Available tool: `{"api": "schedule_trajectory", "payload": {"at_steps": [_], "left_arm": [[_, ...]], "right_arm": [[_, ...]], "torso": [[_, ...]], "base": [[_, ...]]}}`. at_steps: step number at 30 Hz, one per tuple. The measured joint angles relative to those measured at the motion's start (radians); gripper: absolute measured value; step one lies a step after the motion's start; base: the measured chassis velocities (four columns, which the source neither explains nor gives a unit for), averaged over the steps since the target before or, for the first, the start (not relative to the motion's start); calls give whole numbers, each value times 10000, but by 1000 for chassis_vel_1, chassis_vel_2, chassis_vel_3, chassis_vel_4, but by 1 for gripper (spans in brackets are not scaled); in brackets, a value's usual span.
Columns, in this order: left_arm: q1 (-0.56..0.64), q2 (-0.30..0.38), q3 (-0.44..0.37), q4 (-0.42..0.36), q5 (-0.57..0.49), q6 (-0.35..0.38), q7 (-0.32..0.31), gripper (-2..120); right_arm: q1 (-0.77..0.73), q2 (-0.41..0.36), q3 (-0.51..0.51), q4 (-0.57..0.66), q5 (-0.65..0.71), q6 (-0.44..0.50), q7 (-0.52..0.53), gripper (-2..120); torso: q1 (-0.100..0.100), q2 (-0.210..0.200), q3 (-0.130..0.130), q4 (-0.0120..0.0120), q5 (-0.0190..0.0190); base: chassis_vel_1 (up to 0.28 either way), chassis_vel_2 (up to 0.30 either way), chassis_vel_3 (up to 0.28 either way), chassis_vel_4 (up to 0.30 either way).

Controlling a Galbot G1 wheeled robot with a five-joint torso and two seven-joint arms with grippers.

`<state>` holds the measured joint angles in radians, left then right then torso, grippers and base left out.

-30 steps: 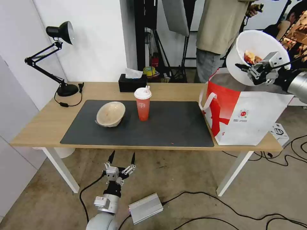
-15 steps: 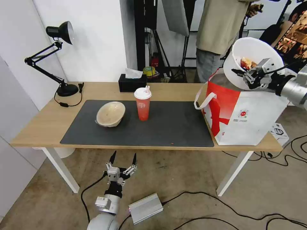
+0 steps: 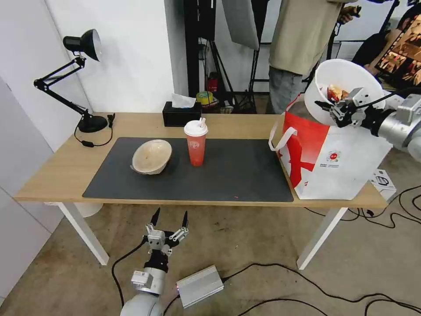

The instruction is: Pick up the trash from the table and place it into the takeout bag.

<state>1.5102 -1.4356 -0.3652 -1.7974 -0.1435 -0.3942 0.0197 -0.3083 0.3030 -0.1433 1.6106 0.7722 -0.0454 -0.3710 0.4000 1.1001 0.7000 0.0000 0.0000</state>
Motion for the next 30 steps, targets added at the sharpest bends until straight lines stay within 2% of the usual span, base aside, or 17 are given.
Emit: {"api": "schedule_trajectory", "payload": {"at_steps": [10,12,15,17,19,21,24,28,29,30], "left_arm": [[-8,51,8,47,-41,-35,21,100],[-8,56,4,47,-48,-39,23,100],[-8,55,-2,47,-58,-42,30,100],[-7,53,-2,47,-58,-44,33,100],[3,36,-1,44,-59,-47,41,100],[9,27,0,41,-59,-48,42,100],[31,13,-6,3,-55,-50,50,100],[46,7,-25,-28,-49,-51,59,100],[56,6,-24,-38,-41,-51,63,100],[56,6,-24,-38,-41,-51,63,100]], "right_arm": [[4,55,-3,-234,-202,29,30,0],[4,58,-3,-243,-219,29,36,3],[7,75,-3,-274,-258,30,46,15],[9,77,-2,-279,-259,30,48,15],[16,92,-2,-308,-262,19,62,26],[16,92,-3,-312,-261,15,62,27],[15,92,-1,-368,-254,6,62,21],[5,91,8,-395,-248,6,65,30],[-2,88,14,-392,-244,6,68,37],[-2,88,14,-392,-244,6,68,37]], "torso": [[0,0,0,-1,0],[0,0,0,0,0],[0,0,0,0,0],[0,0,0,0,0],[0,0,0,0,0],[0,-1,0,0,0],[0,-2,0,0,-1],[0,-3,0,0,0],[0,-2,0,0,0],[0,-2,0,0,0]], "base": [[0,0,0,0],[0,0,0,0],[0,0,0,0],[0,0,0,0],[0,0,0,0],[0,0,0,0],[0,0,0,0],[0,0,0,0],[0,0,0,0],[0,0,0,0]]}}
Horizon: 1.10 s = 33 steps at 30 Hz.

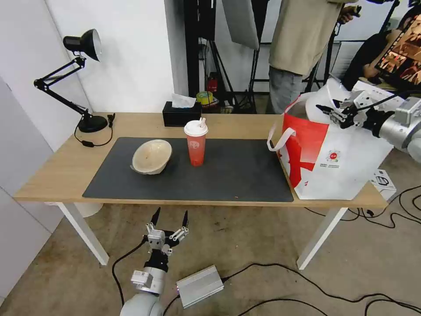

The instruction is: Pick up the trash from the table and place it into the takeout bag.

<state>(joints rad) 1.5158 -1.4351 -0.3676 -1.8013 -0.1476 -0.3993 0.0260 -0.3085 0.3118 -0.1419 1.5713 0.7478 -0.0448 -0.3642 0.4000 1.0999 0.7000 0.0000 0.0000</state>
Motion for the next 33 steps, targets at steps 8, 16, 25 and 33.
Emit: {"api": "schedule_trajectory", "payload": {"at_steps": [8,16,25,33], "left_arm": [[6,-21,75,-14,23,2,35,100],[-3,-1,92,-17,25,6,49,100],[10,20,104,-64,24,7,72,100],[48,23,87,-130,25,10,79,100]], "right_arm": [[-3,-60,37,120,15,0,18,71],[15,-138,48,148,24,-7,22,84],[-4,-255,178,277,65,-21,25,84],[-65,-449,281,784,300,-52,175,86]], "torso": [[0,0,0,0,0],[0,0,0,0,0],[0,1,0,0,0],[0,0,0,0,0]], "base": [[0,0,0,0],[0,0,0,0],[0,0,0,0],[0,0,0,0]]}}
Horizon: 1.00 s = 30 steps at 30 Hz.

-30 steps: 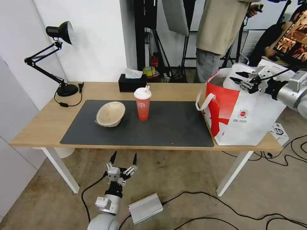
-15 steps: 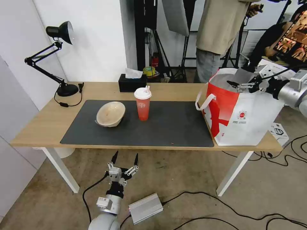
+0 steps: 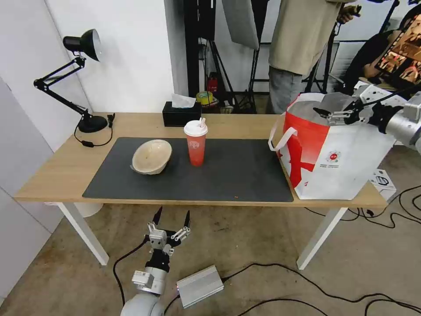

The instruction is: Pick up the trash from the table and place it into the takeout bag.

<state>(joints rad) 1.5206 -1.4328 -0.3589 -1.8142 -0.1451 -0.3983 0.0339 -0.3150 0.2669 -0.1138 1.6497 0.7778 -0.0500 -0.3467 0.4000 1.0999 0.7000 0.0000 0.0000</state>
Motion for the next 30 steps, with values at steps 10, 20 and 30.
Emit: {"api": "schedule_trajectory", "payload": {"at_steps": [10,20,30], "left_arm": [[82,-93,-8,-150,-93,22,118,100],[470,-172,-24,-372,-102,-113,173,100],[1124,-379,-951,-1499,-91,131,176,100]], "right_arm": [[-403,-247,533,930,290,-143,353,86],[-3188,33,3452,2136,240,-255,914,86],[-4259,1506,4166,3250,-264,-234,1979,88]], "torso": [[0,1,0,0,-1],[0,2,-1,-2,0],[0,3,0,1,-1]], "base": [[0,0,0,0],[0,0,0,0],[0,0,0,0]]}}
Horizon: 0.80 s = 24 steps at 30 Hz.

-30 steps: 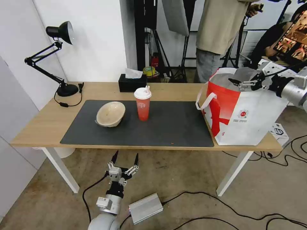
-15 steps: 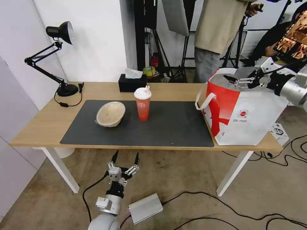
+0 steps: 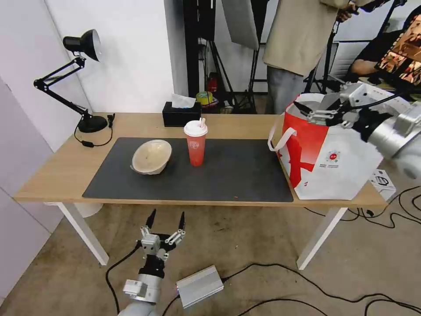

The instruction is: Pick up the trash from the table and place it into the takeout bag.

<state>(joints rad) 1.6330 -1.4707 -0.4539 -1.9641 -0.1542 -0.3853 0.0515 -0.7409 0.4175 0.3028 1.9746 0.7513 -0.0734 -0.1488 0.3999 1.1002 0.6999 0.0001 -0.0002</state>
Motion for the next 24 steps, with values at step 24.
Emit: {"api": "schedule_trajectory", "payload": {"at_steps": [24], "left_arm": [[-242,256,-788,-1789,450,1290,7,100]], "right_arm": [[-2223,1684,1039,988,-1025,730,608,95]], "torso": [[0,-2,0,-1,1]], "base": [[0,0,0,0]]}}
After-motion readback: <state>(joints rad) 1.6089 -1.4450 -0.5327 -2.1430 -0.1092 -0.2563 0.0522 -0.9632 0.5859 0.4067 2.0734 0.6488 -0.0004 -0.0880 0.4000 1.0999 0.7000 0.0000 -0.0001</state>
